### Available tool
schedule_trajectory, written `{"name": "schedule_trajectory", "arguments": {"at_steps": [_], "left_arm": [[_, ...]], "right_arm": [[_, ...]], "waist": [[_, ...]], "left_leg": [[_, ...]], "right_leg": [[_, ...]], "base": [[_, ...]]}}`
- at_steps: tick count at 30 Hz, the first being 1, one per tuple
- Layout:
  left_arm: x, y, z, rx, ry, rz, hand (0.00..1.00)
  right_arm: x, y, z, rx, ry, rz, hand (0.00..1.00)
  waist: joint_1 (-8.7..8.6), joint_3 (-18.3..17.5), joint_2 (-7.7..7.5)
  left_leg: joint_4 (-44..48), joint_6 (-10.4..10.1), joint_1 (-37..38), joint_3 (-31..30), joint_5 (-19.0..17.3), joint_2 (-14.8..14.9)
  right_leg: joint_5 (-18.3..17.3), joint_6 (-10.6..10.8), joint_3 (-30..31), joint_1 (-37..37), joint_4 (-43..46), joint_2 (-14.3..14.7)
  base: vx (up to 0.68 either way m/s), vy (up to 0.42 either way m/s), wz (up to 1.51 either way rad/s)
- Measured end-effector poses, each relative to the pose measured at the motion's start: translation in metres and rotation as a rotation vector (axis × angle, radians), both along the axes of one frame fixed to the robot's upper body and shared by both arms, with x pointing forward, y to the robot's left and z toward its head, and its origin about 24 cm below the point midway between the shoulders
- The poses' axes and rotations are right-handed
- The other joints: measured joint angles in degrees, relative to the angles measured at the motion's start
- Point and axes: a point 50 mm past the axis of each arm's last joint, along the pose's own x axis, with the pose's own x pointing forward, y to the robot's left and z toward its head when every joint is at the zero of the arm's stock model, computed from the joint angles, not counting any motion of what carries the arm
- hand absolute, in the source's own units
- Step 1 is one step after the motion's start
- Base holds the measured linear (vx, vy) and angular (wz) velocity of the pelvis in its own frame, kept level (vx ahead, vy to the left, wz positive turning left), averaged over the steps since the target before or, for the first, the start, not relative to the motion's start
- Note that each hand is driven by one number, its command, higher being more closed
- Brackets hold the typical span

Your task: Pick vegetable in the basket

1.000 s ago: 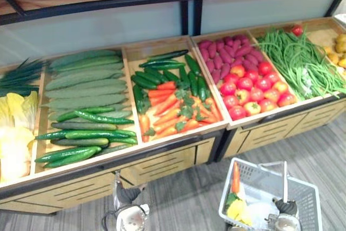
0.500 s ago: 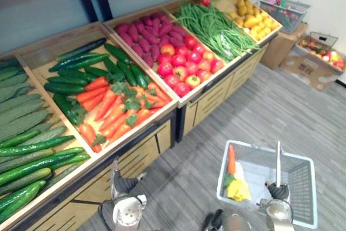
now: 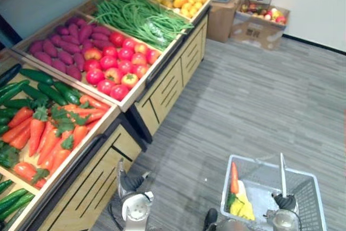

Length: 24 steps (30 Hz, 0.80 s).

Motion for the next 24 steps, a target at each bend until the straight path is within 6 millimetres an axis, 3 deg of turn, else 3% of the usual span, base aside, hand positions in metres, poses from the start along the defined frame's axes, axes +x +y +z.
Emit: {"name": "schedule_trajectory", "arguments": {"at_steps": [1, 3, 5, 7, 10, 12, 14, 21, 22, 23, 24], "left_arm": [[-0.001, -0.003, -0.001, -0.007, 0.003, -0.006, 0.0], [-0.009, -0.009, -0.004, -0.016, 0.021, -0.021, 0.0], [-0.012, -0.009, 0.0, -0.012, 0.0, -0.014, 0.0], [-0.012, -0.008, 0.002, -0.008, -0.013, -0.008, 0.0], [-0.013, -0.008, 0.006, -0.006, -0.043, 0.002, 0.0], [-0.007, -0.009, 0.011, -0.003, -0.073, 0.0, 0.0], [-0.005, -0.012, 0.012, -0.003, -0.081, -0.007, 0.0], [0.01, -0.021, 0.027, 0.019, -0.155, -0.076, 0.0], [0.011, -0.016, 0.03, 0.038, -0.166, -0.082, 0.0], [0.011, -0.014, 0.03, 0.048, -0.164, -0.083, 0.0], [0.01, -0.01, 0.031, 0.062, -0.161, -0.082, 0.0]], "right_arm": [[0.005, 0.001, 0.002, -0.008, -0.013, 0.009, 1.0], [0.02, 0.0, 0.01, -0.039, -0.053, 0.027, 1.0], [0.029, 0.0, 0.015, -0.047, -0.084, 0.028, 1.0], [0.03, -0.001, 0.016, -0.05, -0.087, 0.025, 1.0], [0.037, -0.002, 0.02, -0.057, -0.112, 0.036, 1.0], [0.036, -0.001, 0.019, -0.054, -0.115, 0.036, 1.0], [0.034, -0.001, 0.019, -0.056, -0.114, 0.035, 1.0], [0.018, 0.004, 0.017, -0.041, -0.117, 0.01, 1.0], [0.02, 0.01, 0.017, -0.023, -0.124, 0.009, 1.0], [0.02, 0.011, 0.016, -0.018, -0.123, 0.008, 1.0], [0.017, 0.014, 0.014, -0.007, -0.112, 0.004, 1.0]], "waist": [[0.45, 0.6, -0.85], [1.43, 0.8, -0.32], [1.37, 0.9, 1.01], [1.49, 0.7, 1.8], [1.51, 0.3, 3.29], [1.22, 1.1, 1.93], [1.0, 1.1, 1.65], [1.21, 1.7, -0.23], [1.66, 1.6, -1.99], [1.98, 1.7, -2.62], [2.74, 1.5, -3.43]], "left_leg": [[1.1, -0.6, -1.4, -7.6, -1.4, -2.5], [0.2, -1.8, -3.7, -20.5, -2.9, -8.3], [-5.4, -2.5, -4.3, -27.6, -3.0, -10.6], [-9.6, -2.6, -3.9, -29.4, -2.8, -10.4], [-15.0, -3.5, -2.8, -31.2, -0.2, -11.3], [-16.0, -3.3, -2.4, -32.1, -1.0, -13.4], [-17.1, -3.1, -1.5, -31.6, -2.3, -14.9], [-19.0, 0.4, 1.5, -24.8, -7.3, -18.9], [-19.0, 1.0, 1.0, -22.2, -7.6, -19.4], [-19.2, 1.3, 1.1, -21.1, -7.6, -19.5], [-19.3, 1.6, 1.1, -19.4, -7.6, -19.4]], "right_leg": [[0.3, 0.4, 2.1, 0.2, -0.3, -0.5], [0.8, 1.4, 5.6, -0.5, -1.4, -1.0], [2.2, 3.3, 8.6, -0.8, -3.2, -0.3], [2.7, 3.6, 10.3, -1.2, -3.4, 0.2], [4.5, 5.3, 15.9, -3.9, -3.5, 0.5], [7.6, 5.8, 18.3, -4.0, -6.4, -0.9], [9.1, 6.9, 20.3, -4.3, -7.6, -2.0], [10.9, 9.3, 27.3, -7.6, -5.6, -5.2], [9.7, 7.7, 26.3, -9.4, -4.6, -6.5], [8.7, 6.5, 23.4, -10.5, -3.3, -7.5], [8.0, 5.6, 16.7, -12.6, 1.5, -9.3]], "base": [[-0.03, -0.109, -0.71], [-0.07, 0.0, -0.98], [-0.03, 0.009, -0.84], [-0.01, 0.058, -0.63], [0.01, 0.232, -0.84], [0.02, 0.263, -0.54], [0.02, 0.238, -0.5], [-0.08, 0.237, -0.53], [-0.18, 0.166, -0.65], [-0.18, 0.173, -0.88], [-0.05, 0.108, -0.6]]}}
